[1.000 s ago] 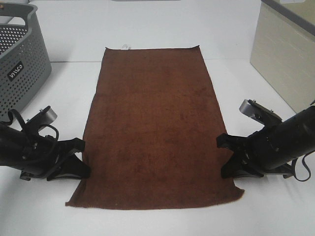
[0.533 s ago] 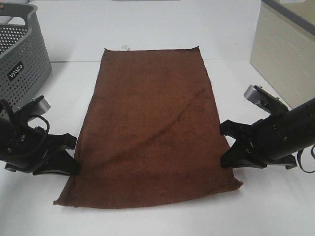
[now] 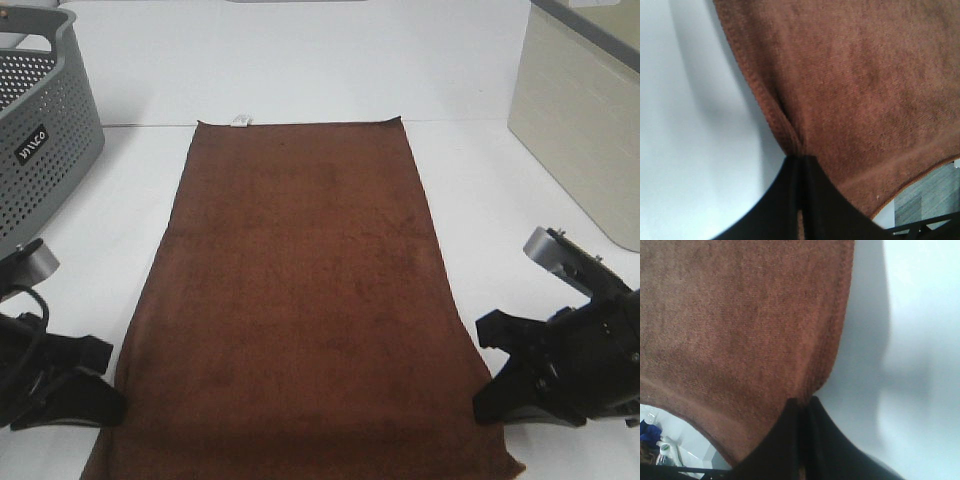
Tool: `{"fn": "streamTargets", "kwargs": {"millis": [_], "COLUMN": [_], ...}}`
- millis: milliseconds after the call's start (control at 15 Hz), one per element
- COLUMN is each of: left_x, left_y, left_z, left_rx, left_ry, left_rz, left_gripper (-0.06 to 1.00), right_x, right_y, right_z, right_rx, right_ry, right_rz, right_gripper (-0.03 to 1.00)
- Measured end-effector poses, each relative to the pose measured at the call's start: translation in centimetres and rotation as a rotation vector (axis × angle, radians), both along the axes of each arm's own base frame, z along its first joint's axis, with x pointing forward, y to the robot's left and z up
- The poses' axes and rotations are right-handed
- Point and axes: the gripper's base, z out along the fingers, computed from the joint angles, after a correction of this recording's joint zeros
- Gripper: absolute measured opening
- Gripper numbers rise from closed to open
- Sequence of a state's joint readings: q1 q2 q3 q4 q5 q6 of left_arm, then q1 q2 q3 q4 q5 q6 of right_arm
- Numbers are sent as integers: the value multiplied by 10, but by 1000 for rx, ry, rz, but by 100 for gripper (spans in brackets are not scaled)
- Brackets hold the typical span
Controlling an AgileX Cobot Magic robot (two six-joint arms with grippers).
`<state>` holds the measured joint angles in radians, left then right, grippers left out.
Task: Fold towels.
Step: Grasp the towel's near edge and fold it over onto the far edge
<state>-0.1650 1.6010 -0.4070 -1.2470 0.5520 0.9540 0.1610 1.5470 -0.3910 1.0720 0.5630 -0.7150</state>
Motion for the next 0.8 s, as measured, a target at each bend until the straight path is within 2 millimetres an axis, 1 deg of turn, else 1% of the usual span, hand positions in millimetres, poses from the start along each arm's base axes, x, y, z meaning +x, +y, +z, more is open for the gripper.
{"fn": "streamTargets", "kwargs": {"millis": [133, 267, 333, 467, 600, 733, 800], "left_x": [-17, -19, -15, 1, 25, 56, 72], "left_y": [3, 3, 2, 0, -4, -9, -11], "left_z": [0, 1, 4, 13, 29, 43, 49], "left_rx": [2, -4, -10, -27, -41, -44, -44], "left_ry": [11, 12, 9, -17, -68, -92, -101], "left_rz": [0, 9, 28, 69, 93, 96, 102], "left_gripper": [0, 0, 0, 0, 0, 0, 0], "right_x": [-10, -6, 1, 19, 45, 78, 94], "right_y": [-2, -1, 0, 1, 5, 10, 13], "right_z": [-1, 1, 5, 16, 36, 60, 68], "right_rx": [-2, -2, -6, -15, -14, -12, -15], "right_ry": [14, -1, -29, -91, -159, -216, -228], "right_rz": [4, 13, 28, 45, 52, 71, 80], "right_gripper": [0, 0, 0, 0, 0, 0, 0]}}
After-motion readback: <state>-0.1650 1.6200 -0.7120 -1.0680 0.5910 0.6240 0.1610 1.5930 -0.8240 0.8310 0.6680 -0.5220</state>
